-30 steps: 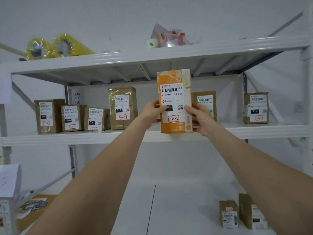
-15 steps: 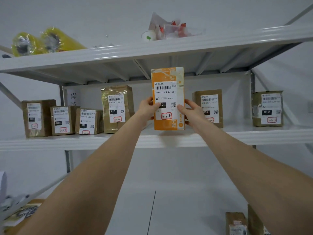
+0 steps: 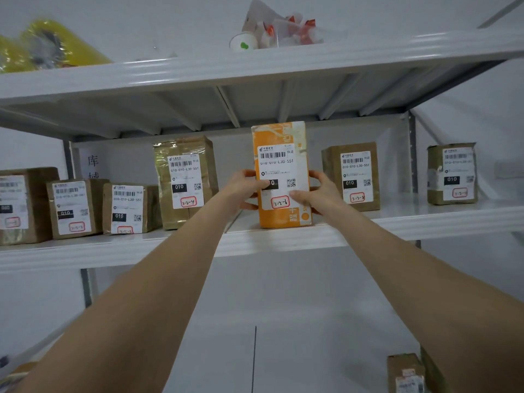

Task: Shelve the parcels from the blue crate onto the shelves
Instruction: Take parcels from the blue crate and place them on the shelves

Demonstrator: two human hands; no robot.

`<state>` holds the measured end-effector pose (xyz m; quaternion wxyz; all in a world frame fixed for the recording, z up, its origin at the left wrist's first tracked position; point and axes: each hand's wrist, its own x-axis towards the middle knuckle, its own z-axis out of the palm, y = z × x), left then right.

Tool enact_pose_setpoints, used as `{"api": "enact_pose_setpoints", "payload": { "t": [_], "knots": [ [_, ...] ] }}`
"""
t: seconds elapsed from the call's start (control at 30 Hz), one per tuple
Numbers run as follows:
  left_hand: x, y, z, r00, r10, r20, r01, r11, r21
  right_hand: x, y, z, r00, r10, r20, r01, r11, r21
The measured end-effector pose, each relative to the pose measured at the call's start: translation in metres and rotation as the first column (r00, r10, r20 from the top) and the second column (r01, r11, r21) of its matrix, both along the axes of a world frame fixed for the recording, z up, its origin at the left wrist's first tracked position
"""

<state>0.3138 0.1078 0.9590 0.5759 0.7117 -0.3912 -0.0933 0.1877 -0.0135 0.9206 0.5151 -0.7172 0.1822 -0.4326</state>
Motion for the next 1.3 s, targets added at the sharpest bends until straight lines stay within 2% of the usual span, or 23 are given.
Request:
{"api": "enact_pose_setpoints", "payload": {
  "t": [0.2,0.3,0.37,0.43,0.5,0.57,0.67,1.3],
  "knots": [
    [0.008,0.0,0.012,0.993,0.018,0.115,-0.032,0.992,0.12,0.004,0.008,0.0,0.992,-0.078,-0.103,0.067,0.992,-0.107],
    [0.004,0.002,0.029,0.956,0.115,0.27,-0.111,0.993,-0.028,0.002,0.012,0.007,0.948,-0.283,-0.148,0.235,0.933,-0.274],
    [0.0,0.004,0.043,0.853,0.269,0.448,-0.201,0.96,-0.193,-0.001,0.017,0.011,0.885,-0.452,-0.107,0.368,0.823,-0.432],
    [-0.004,0.005,0.054,0.689,0.368,0.624,-0.257,0.93,-0.264,-0.003,0.02,0.013,0.829,-0.556,-0.066,0.42,0.696,-0.583],
    [-0.008,0.001,0.06,0.523,0.351,0.777,-0.306,0.928,-0.213,-0.002,0.025,0.011,0.777,-0.62,-0.107,0.379,0.597,-0.708],
    [-0.011,-0.005,0.061,0.425,0.268,0.865,-0.354,0.928,-0.114,0.002,0.03,0.007,0.734,-0.656,-0.174,0.3,0.543,-0.785],
    [-0.013,-0.018,0.061,0.416,0.209,0.885,-0.36,0.932,-0.051,0.008,0.03,0.0,0.731,-0.655,-0.191,0.264,0.53,-0.806],
    [0.011,-0.056,0.055,0.442,0.238,0.865,-0.34,0.937,-0.084,0.038,-0.004,-0.002,0.731,-0.654,-0.195,0.31,0.572,-0.759]
  ]
}}
